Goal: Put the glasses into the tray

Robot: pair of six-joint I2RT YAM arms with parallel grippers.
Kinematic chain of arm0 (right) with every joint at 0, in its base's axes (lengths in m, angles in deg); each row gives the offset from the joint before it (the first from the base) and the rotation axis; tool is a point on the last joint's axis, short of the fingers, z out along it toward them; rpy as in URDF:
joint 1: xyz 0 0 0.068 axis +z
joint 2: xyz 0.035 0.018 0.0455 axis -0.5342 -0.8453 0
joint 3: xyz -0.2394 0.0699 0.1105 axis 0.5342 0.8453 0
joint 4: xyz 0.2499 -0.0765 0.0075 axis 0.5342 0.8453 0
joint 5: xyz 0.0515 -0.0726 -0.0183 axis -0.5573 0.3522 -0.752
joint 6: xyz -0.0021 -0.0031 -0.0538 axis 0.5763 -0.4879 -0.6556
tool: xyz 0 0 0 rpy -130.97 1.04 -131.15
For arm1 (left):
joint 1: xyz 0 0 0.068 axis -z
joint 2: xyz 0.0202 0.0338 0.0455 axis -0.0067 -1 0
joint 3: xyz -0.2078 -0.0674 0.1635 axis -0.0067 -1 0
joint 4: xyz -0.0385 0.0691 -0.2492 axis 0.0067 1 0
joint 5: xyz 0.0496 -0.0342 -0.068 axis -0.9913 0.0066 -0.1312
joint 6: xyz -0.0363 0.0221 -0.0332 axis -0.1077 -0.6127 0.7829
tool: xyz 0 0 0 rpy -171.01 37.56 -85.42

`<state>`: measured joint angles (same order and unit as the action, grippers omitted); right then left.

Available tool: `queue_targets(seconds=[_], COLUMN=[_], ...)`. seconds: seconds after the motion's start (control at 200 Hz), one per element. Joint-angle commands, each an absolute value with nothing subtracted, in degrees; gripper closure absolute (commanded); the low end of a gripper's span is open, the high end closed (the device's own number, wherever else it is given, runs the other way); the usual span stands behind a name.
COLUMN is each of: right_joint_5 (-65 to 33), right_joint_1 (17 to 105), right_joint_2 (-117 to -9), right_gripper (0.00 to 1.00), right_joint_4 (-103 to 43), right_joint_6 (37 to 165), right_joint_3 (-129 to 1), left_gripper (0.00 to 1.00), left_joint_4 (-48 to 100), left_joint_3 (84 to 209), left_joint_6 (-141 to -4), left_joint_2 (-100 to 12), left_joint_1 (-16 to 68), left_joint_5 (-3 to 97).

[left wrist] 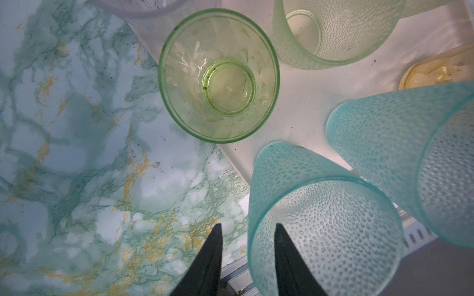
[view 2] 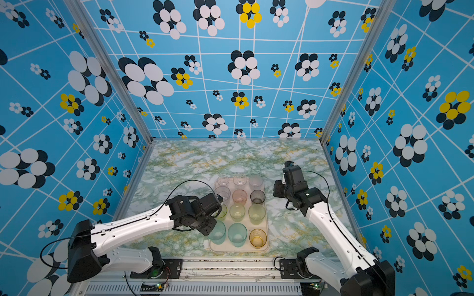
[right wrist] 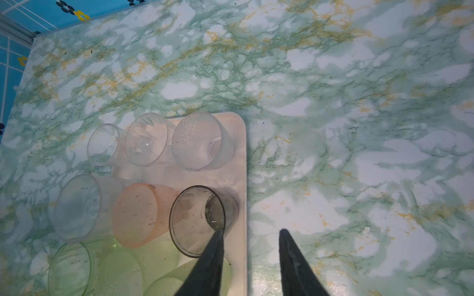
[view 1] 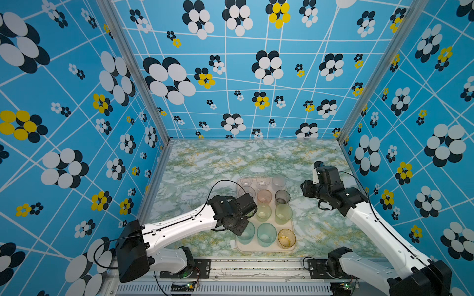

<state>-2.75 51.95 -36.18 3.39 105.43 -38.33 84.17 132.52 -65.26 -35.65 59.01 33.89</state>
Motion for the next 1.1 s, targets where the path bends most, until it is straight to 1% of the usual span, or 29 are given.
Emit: queue_targets(seconds=[0.0,0.29,0.48,0.67,0.68,0.695,0.83,0.955,0.965,0.98,0.985,0.995,1.0,1.005,1.01,1.095], right_joint_5=[-3.5,-3.6,-3.9,-3.9,-3.8,-3.8,-2.4,-1.4,-1.4,-1.3,-1.3,-1.2,-1.2,-1.1,-1.1,-0.6], right_joint_1=[51.5,51.5,51.5,51.5,51.5,51.5,51.5,51.5,51.5,51.5,51.5,51.5,51.5,51.5,51.5,51.5], right_joint_2=[-35.9,-36.0,-36.0,-37.3,-37.3,-37.4,-36.9,-36.7,-36.8,-36.7,-36.7,-36.7,-36.8,-36.7,-36.7,-36.8], right_gripper=[0.61,0.6,0.6,0.58,0.58,0.58,0.55,0.53,0.53,0.53,0.53,0.53,0.52,0.52,0.52,0.5], right_joint_4=[3.9,3.8,2.9,3.3,3.3,3.4,3.6,4.1,4.1,4.1,4.1,4.1,4.1,4.1,4.2,3.9], right_joint_6=[105.7,105.8,106.0,105.5,105.5,105.4,105.3,105.0,105.0,104.9,104.9,104.9,104.9,104.9,104.9,104.8], right_joint_3=[-37.6,-37.4,-36.0,-36.3,-36.3,-36.4,-36.3,-36.3,-36.3,-36.3,-36.3,-36.3,-36.3,-36.3,-36.3,-36.2], left_gripper=[0.63,0.6,0.59,0.58,0.54,0.52,0.45,0.38,0.35,0.27,0.22,0.07,0.03,0.01,0.0,0.01], left_joint_4=[85.3,84.4,77.4,68.7,68.1,67.3,60.3,55.4,55.0,54.5,54.3,53.9,53.8,53.6,53.4,49.9], left_joint_3=[132.6,131.9,129.6,128.2,128.0,127.9,126.4,126.6,126.6,126.6,126.6,126.6,126.6,126.6,126.6,126.0], left_joint_6=[-64.6,-65.3,-67.5,-71.4,-71.6,-71.9,-74.8,-77.2,-77.4,-77.5,-77.6,-77.7,-77.7,-77.8,-77.8,-78.2], left_joint_2=[-33.4,-28.4,-22.1,-16.2,-15.9,-15.5,-13.0,-13.0,-13.1,-13.1,-13.2,-13.2,-13.2,-13.2,-13.3,-13.9], left_joint_1=[59.6,57.7,50.0,42.9,42.4,41.8,36.0,30.9,30.6,30.1,29.9,29.6,29.4,29.3,29.1,26.4], left_joint_5=[32.3,31.2,34.2,34.5,34.5,34.5,34.7,35.5,35.5,35.5,35.5,35.4,35.5,35.5,35.5,34.8])
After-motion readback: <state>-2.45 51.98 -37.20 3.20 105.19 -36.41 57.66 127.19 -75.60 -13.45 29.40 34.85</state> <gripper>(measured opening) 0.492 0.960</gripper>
